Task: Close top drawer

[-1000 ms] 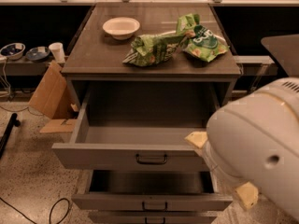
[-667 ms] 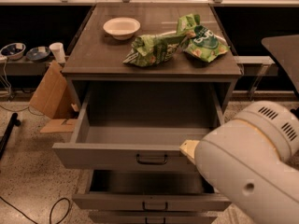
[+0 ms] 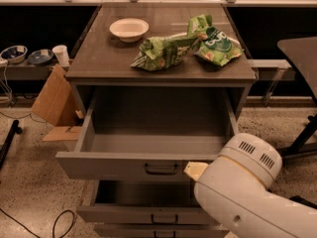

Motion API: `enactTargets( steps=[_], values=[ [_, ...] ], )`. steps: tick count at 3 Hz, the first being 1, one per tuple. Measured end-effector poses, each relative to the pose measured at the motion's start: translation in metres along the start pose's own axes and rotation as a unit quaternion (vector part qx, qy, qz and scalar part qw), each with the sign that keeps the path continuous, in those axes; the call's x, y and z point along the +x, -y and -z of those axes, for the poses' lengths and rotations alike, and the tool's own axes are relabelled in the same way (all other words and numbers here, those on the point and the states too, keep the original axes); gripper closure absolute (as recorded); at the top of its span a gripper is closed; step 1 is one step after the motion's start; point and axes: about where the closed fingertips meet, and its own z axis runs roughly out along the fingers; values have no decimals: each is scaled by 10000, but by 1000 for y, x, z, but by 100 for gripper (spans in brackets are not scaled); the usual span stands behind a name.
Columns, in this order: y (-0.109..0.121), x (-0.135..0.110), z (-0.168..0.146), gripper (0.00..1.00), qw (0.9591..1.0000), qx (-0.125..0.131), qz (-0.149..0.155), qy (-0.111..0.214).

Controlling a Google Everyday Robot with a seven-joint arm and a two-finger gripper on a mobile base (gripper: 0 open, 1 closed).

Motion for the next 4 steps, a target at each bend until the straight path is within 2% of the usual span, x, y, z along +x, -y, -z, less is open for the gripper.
enactTargets(
  steps=[1,2,3,4],
  values=[
    [5,-16,-10,0,9976,110,675,-117],
    [9,-37,-9,0,9899,275,1379,-175],
    [17,-53,-14,0,9794,277,1988,-241],
    [27,-59,-21,0,9692,257,2421,-381]
  ],
)
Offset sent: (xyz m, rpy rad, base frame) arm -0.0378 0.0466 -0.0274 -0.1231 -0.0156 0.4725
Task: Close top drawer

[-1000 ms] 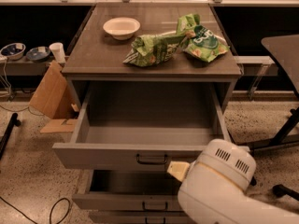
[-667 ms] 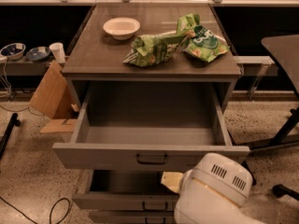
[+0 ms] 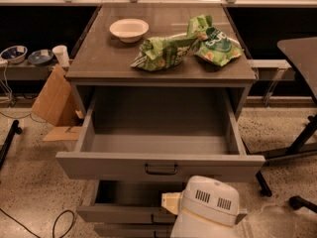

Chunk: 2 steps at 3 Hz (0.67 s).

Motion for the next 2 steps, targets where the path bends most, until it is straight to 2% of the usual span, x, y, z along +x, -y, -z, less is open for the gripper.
enactTargets(
  steps=[1,2],
  values=[
    [10,7,-12,0,9996,148,208,-133],
    [15,21,-24,0,9988,344,206,-264]
  ],
)
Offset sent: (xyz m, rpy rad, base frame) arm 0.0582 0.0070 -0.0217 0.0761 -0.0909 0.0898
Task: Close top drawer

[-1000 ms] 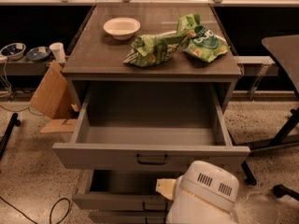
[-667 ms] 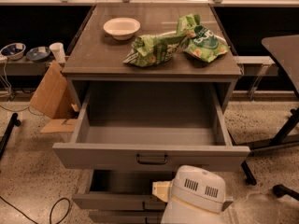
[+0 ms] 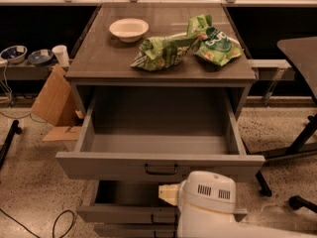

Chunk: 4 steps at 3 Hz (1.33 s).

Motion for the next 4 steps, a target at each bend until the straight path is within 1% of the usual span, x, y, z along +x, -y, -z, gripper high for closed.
enactTargets(
  steps=[1,2,3,4],
  values=[
    [-3,20,-12,0,9998,183,-43,-120],
    [-7,33,-27,0,9990,400,5,-184],
    [-11,39,-41,0,9979,607,103,-192],
    [-10,47,-45,0,9968,731,192,-268]
  ],
)
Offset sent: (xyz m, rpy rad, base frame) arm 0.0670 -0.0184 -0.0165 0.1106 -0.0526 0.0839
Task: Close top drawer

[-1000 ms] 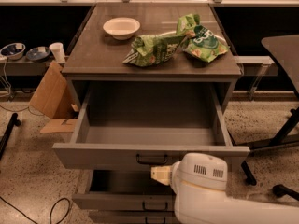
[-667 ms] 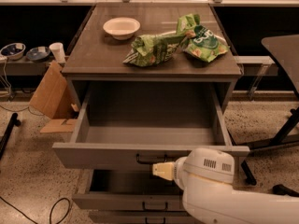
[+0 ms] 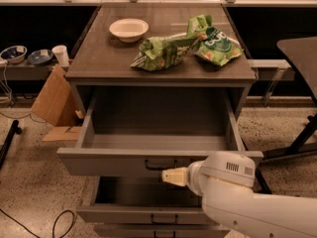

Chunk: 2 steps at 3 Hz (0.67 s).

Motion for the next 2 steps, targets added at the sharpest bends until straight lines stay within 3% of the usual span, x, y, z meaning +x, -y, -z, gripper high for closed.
enactTargets(
  steps=[2],
  values=[
    [24,27,6,0,9993,190,153,-272]
  ],
)
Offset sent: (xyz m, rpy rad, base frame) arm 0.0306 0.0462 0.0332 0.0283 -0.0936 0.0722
